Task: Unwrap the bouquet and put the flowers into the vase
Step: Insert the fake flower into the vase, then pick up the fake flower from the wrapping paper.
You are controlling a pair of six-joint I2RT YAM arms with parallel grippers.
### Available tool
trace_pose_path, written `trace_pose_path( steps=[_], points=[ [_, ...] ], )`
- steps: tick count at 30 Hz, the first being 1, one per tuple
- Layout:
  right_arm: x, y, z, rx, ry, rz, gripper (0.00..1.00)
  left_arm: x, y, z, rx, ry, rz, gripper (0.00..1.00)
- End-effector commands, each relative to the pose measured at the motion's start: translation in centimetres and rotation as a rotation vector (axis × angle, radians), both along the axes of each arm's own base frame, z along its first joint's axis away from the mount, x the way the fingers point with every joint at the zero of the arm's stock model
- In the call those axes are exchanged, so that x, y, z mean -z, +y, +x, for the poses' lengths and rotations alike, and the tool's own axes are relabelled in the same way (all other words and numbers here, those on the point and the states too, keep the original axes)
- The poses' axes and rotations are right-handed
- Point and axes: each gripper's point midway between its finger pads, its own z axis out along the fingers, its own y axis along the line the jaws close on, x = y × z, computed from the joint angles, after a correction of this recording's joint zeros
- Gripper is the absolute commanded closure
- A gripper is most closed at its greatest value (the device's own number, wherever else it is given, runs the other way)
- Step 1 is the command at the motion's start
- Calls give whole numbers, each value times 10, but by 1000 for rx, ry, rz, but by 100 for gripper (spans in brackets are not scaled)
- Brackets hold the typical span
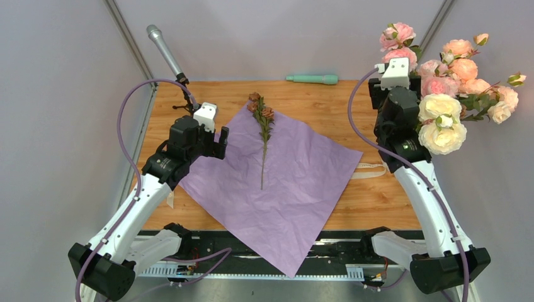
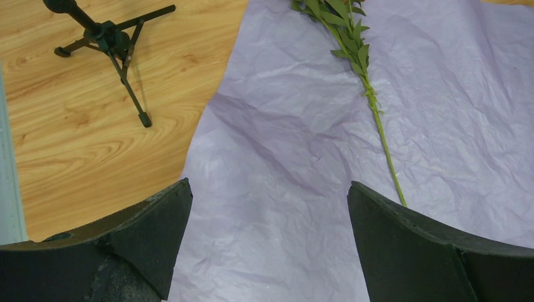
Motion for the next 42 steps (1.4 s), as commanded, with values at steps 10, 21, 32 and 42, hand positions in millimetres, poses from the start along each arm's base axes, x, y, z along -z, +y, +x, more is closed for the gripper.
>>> trace_pose_path(
  steps=[10, 21, 32, 42],
  points=[
    [-5, 33, -19, -85, -11, -16, 9, -8, -1, 0, 15, -35, -12, 0],
    [9, 60, -32, -89, 41, -70, 4, -7, -1, -1, 16, -36, -16, 0],
    [29, 123, -41, -307, 98, -3, 5, -12, -5, 2, -17, -31, -78, 0],
    [92, 214, -48, -631, 245, 210, 5, -12, -28, 2, -20, 29, -250, 1]
  ],
)
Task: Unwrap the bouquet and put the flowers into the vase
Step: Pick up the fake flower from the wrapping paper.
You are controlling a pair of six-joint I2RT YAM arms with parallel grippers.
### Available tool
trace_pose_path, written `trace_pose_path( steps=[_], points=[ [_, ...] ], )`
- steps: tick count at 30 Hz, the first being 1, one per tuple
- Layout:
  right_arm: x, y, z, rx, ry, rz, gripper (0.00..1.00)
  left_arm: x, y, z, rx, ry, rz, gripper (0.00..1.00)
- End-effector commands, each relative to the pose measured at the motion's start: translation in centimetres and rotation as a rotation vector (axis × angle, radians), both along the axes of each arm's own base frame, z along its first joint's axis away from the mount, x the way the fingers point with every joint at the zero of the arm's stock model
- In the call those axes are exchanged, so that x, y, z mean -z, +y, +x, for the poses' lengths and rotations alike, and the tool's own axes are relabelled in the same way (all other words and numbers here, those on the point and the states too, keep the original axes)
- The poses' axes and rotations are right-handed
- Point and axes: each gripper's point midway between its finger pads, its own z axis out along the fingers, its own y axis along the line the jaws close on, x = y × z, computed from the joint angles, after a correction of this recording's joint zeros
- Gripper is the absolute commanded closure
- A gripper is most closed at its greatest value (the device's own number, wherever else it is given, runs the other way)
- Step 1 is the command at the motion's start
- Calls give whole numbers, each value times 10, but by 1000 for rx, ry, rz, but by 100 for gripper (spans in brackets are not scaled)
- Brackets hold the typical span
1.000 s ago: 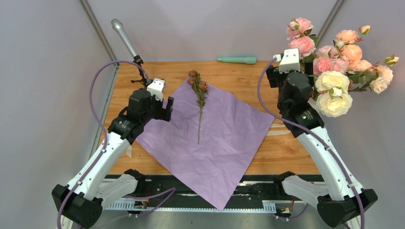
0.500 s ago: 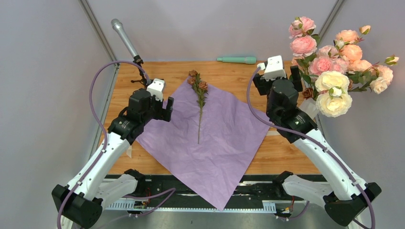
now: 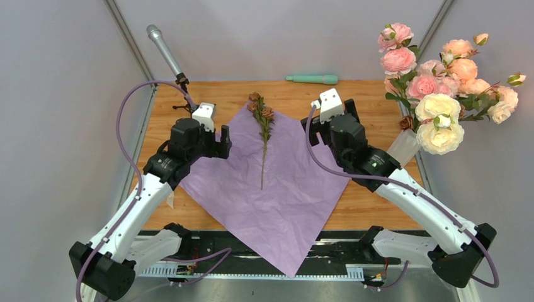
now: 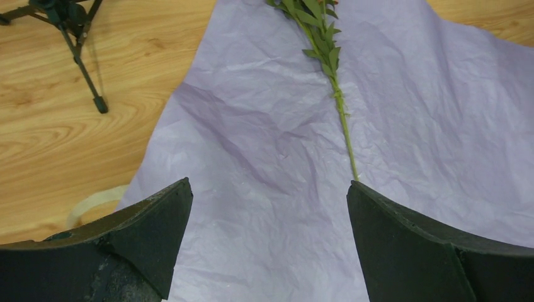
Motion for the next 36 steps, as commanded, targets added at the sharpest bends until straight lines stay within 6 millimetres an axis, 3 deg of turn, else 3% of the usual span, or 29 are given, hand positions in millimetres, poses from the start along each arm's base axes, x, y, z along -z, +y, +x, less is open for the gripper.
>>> trace_pose_path(
  steps=[1, 6, 13, 19, 20, 21, 22, 23, 24, 25, 27, 31, 32, 33, 36],
  points=[
    [30, 41, -6, -139, 102, 165, 4, -17, -20, 7, -6, -14, -156, 2],
    [62, 57, -6, -190, 185, 214, 4, -14, -42, 13, 3, 6, -169, 5],
    [93, 17, 13, -160, 298, 384, 3, 14, -93, 29, 34, 86, -147, 10],
    [112, -22, 24, -80, 338, 468, 5, 48, -131, 62, 14, 108, -154, 20],
    [113, -25, 24, -71, 340, 483, 5, 59, -137, 69, 8, 129, -147, 23],
    [114, -28, 25, -64, 340, 494, 5, 57, -143, 76, 7, 117, -158, 24],
    [115, -30, 26, -59, 339, 499, 6, 74, -148, 82, 0, 145, -139, 27],
    [116, -31, 26, -58, 339, 501, 5, 71, -153, 90, -2, 131, -148, 28],
    [117, -32, 26, -57, 342, 504, 5, 88, -157, 96, -5, 159, -123, 30],
    [118, -31, 27, -58, 346, 508, 5, 85, -162, 104, -9, 148, -125, 31],
    [117, -31, 27, -63, 348, 514, 5, 109, -167, 118, -25, 178, -73, 33],
    [115, -34, 27, -60, 344, 522, 6, 133, -169, 140, -83, 195, -15, 35],
    [116, -34, 27, -59, 344, 523, 6, 130, -172, 145, -83, 196, -20, 35],
    [116, -35, 27, -58, 344, 524, 7, 144, -172, 147, -90, 223, -2, 36],
    [117, -37, 28, -53, 348, 528, 10, 153, -170, 156, -123, 236, 24, 37]
  ],
)
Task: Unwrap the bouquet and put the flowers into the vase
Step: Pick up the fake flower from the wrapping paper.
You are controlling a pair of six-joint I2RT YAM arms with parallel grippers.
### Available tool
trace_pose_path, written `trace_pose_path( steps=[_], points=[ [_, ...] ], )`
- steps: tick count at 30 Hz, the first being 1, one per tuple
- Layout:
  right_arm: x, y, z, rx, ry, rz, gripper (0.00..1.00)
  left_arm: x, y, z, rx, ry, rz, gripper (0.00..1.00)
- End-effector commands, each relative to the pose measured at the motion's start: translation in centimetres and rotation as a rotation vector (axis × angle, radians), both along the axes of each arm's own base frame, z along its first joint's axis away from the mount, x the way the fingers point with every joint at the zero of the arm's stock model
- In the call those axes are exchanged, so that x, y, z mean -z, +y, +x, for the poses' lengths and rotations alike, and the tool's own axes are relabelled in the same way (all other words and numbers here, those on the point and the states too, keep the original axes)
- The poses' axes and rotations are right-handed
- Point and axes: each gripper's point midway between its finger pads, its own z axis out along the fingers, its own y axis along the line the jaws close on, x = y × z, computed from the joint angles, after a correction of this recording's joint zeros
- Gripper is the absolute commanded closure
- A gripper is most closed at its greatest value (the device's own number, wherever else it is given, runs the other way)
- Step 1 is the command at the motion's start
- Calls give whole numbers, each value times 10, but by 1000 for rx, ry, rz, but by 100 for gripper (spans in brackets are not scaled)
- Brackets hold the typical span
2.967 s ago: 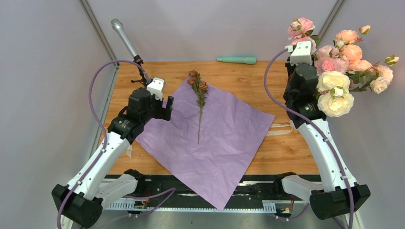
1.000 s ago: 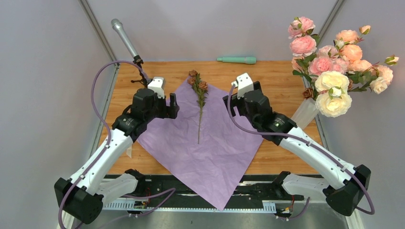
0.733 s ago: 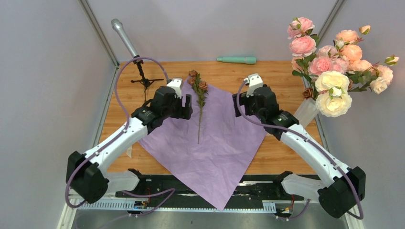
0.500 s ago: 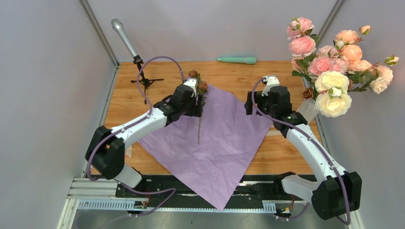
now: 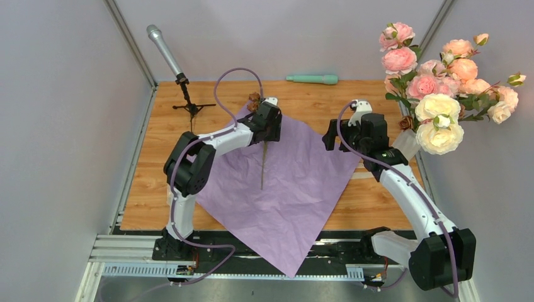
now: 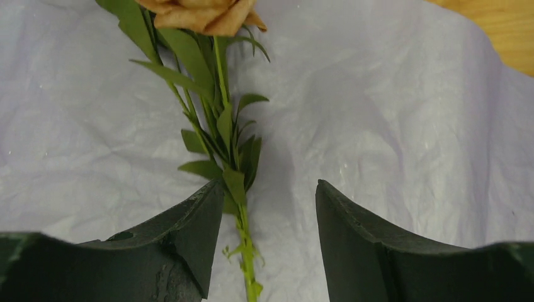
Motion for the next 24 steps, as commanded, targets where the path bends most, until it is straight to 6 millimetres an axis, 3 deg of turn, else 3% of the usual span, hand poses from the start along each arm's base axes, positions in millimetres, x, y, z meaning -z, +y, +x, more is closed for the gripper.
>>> trace_pose_path(
  steps=[1, 8, 12, 24],
  points=[
    [-17, 1, 6, -2, -60, 47, 12, -3, 3, 21, -75, -31, 16, 37],
    [-15, 0, 5, 1, -54, 53, 15, 21, 17, 21, -124, 5, 33, 42],
    [-15, 0, 5, 1, -52, 56, 18, 32, 14, 17, -103, 30, 18, 56],
    [-17, 0, 4, -4, -51, 66, 21, 44, 13, 15, -107, 66, -51, 75]
  ],
)
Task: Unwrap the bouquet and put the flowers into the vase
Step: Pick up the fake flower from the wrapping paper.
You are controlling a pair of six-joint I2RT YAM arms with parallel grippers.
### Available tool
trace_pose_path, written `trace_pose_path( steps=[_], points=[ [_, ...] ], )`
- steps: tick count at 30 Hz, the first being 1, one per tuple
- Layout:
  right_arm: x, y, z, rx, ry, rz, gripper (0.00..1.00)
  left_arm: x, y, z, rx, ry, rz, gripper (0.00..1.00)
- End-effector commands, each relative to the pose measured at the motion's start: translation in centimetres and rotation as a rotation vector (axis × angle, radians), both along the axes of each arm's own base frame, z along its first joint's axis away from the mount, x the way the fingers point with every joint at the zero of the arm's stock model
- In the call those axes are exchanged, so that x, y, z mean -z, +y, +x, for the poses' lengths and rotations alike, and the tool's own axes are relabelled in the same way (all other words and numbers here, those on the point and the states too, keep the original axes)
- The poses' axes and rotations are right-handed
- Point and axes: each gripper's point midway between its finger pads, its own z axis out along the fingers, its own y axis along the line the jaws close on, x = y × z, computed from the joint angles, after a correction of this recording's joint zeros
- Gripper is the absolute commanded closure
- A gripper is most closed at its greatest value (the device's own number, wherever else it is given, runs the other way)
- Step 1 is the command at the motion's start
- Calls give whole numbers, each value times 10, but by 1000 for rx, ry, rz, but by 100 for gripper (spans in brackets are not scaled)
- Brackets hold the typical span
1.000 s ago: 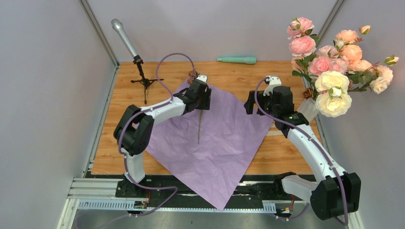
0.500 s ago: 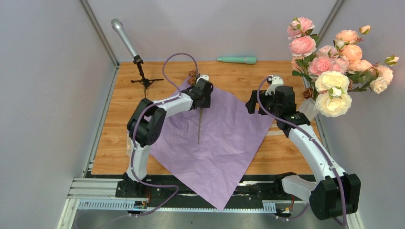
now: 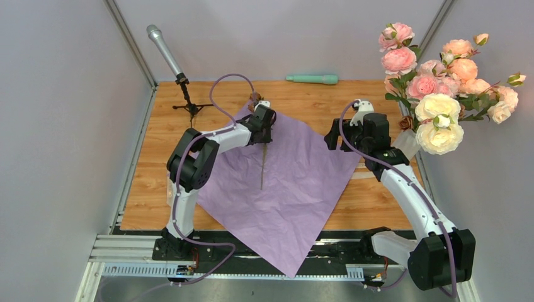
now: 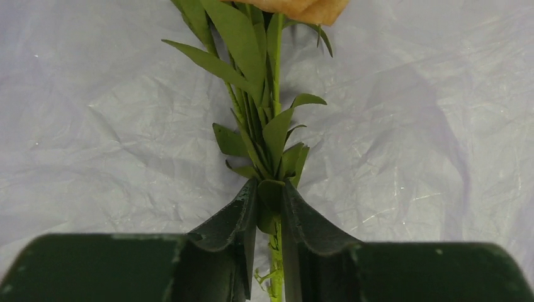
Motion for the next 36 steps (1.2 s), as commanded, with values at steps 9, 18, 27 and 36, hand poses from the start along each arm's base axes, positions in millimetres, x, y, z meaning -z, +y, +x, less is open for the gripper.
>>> trace_pose_path(
  steps=[9, 18, 27, 36],
  points=[
    [-28, 9, -1, -35, -73, 66, 21, -21, -12, 2, -33, -38, -158, 100],
    [-50, 22, -7, -75, -92, 145, 25, -117, -4, -13, -29, -229, -319, 100],
    [-97, 92, -47, -454, -135, 436, 16, -214, 0, -74, 142, -450, -555, 100],
    [-155, 150, -75, -633, -223, 592, 9, -293, -13, -164, 441, -614, -816, 100]
  ],
)
